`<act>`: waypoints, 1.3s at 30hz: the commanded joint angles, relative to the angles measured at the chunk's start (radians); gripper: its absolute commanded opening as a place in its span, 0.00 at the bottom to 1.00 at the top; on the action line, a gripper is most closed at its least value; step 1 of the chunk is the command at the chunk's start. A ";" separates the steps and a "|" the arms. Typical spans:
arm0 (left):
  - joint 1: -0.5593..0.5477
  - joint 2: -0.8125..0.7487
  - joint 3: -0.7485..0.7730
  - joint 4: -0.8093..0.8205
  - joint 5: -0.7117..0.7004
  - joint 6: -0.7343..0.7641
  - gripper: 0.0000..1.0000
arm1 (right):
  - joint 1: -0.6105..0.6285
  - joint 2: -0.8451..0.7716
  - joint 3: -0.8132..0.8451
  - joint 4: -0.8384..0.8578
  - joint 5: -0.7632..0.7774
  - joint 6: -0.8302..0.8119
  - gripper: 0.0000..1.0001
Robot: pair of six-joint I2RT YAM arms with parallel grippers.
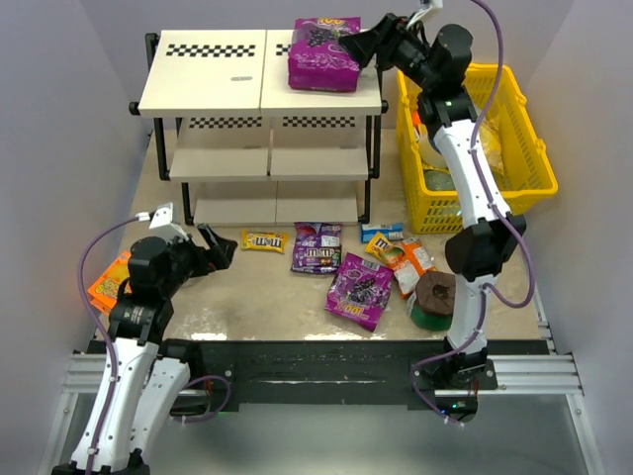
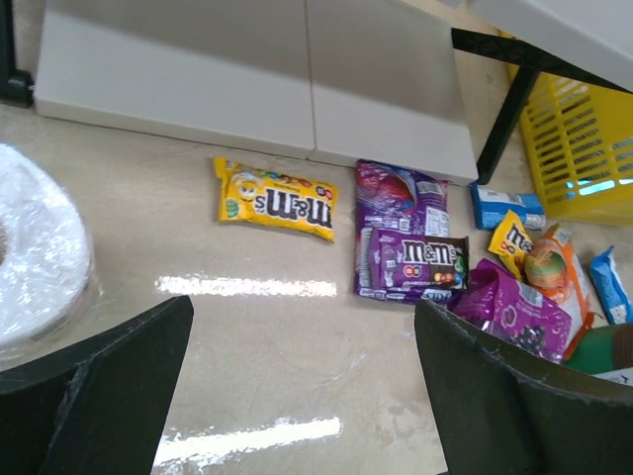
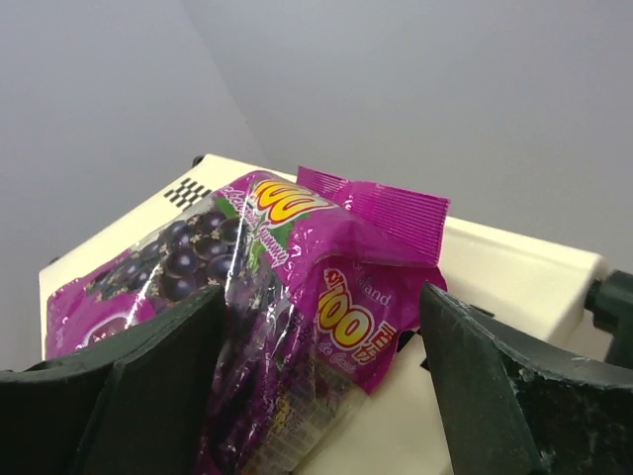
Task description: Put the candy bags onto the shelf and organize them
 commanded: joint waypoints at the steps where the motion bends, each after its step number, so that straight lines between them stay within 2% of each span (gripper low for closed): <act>1: -0.001 0.006 -0.013 0.120 0.143 0.001 0.99 | 0.001 -0.153 -0.023 -0.014 0.148 -0.006 0.88; 4: -0.001 0.012 -0.027 0.179 0.199 -0.011 1.00 | -0.007 -0.215 -0.031 -0.072 0.233 -0.005 0.96; 9: -0.001 0.031 -0.048 0.277 0.293 -0.028 1.00 | -0.015 -0.347 -0.092 -0.184 0.321 -0.024 0.99; 12: -0.004 0.037 -0.099 0.367 0.360 -0.068 0.99 | -0.013 -0.483 -0.207 -0.286 0.358 -0.026 0.99; 15: -0.039 0.044 -0.168 0.481 0.373 -0.132 1.00 | -0.013 -0.674 -0.429 -0.341 0.377 -0.018 0.99; 16: -0.085 0.061 -0.197 0.507 0.365 -0.163 1.00 | -0.013 -0.719 -0.544 -0.355 0.383 -0.015 0.98; 18: -0.153 0.092 -0.211 0.588 0.310 -0.178 1.00 | -0.012 -0.845 -0.650 -0.390 0.378 -0.009 0.97; 19: -0.227 0.131 -0.211 0.600 0.284 -0.183 1.00 | -0.013 -0.879 -0.739 -0.410 0.404 -0.003 0.95; 22: -0.356 0.231 -0.205 0.666 0.198 -0.189 0.99 | -0.013 -1.004 -0.866 -0.482 0.444 0.000 0.94; 28: -0.561 0.493 -0.158 0.789 0.047 -0.186 0.96 | -0.012 -1.126 -1.018 -0.562 0.480 0.015 0.92; 34: -0.690 0.731 -0.095 0.896 0.002 -0.177 0.96 | -0.013 -1.203 -1.146 -0.579 0.448 0.020 0.92; 39: -0.727 0.848 -0.050 1.006 0.011 -0.143 0.96 | -0.013 -1.237 -1.217 -0.576 0.406 0.023 0.92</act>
